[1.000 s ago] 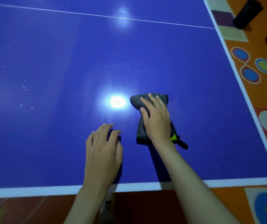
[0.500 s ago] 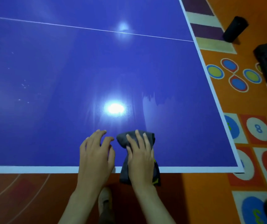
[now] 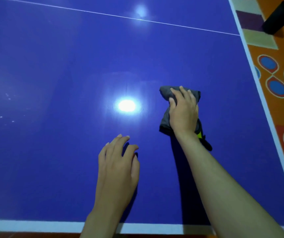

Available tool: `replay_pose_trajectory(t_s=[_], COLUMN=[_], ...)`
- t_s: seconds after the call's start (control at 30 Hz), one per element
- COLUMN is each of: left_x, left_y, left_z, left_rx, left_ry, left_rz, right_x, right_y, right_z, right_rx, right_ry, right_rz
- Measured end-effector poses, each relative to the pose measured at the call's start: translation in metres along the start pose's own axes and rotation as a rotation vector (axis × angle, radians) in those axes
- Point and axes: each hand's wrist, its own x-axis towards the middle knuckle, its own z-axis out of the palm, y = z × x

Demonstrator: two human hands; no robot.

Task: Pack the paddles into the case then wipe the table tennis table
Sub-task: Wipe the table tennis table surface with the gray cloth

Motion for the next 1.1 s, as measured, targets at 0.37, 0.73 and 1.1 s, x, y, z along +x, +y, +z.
replay_pose_trajectory(t_s=[0.37,0.73,1.1], left_x=[-0.003,-0.070,-0.057], left_y=[0.018,0.074,0.085], left_z=[0.013,0.023,0.034], left_rx=[-0.007,0.013,0.021], left_ry=[-0.013,0.027,-0.009], left_rz=[0.042,0.029,0.074], right_x=[-0.027,-0.259,-0.200], right_y=[0.019,0.085,0.095], right_z=[-0.015,-0.064,-0.062], right_rx=[0.057,-0.119,-0.149], right_ry=[-0.060,-0.064,-0.036], right_rz=[-0.097,-0.141,-0.094])
